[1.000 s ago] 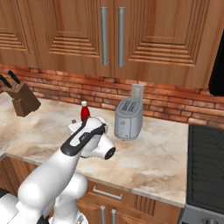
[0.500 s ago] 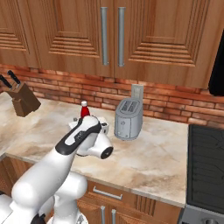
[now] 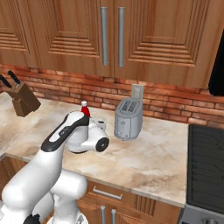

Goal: Move the drinks to the dining counter.

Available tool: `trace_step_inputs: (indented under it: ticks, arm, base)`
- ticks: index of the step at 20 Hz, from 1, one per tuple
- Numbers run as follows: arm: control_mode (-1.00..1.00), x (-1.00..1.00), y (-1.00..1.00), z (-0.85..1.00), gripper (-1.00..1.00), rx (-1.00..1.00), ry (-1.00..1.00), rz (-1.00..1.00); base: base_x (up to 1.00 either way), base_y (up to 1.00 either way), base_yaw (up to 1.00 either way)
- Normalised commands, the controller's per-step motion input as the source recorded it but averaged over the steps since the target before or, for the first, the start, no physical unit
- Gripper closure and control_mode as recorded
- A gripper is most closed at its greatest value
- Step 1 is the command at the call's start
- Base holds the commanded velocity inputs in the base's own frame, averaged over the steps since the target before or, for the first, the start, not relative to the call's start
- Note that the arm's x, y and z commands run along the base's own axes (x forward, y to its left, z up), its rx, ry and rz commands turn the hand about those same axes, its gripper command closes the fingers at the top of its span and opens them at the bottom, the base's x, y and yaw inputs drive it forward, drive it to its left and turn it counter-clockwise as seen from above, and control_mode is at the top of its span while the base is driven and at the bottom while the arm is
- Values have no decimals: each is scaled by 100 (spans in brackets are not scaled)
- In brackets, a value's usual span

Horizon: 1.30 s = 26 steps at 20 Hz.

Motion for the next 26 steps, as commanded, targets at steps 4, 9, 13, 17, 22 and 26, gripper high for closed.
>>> trace_step_inputs:
  ticks: [4,9,13,17,22,26]
  arm:
    - [-100,0,9,-3,-100,-2,5,-1]
    - [-100,1,18,-14,-100,0,-1,-2]
    - [-100,0,9,-17,-100,0,-6,-4]
    - [-100,1,8,-21,-100,0,-3,-4]
    - [-100,1,0,-12,-100,0,0,-1]
    - [-100,0,0,-20,-100,0,0,0]
  base:
    - [0,0,0]
    - [0,0,0]
    - [0,0,0]
    - [0,0,0]
    - [0,0,0]
    - [0,0,0]
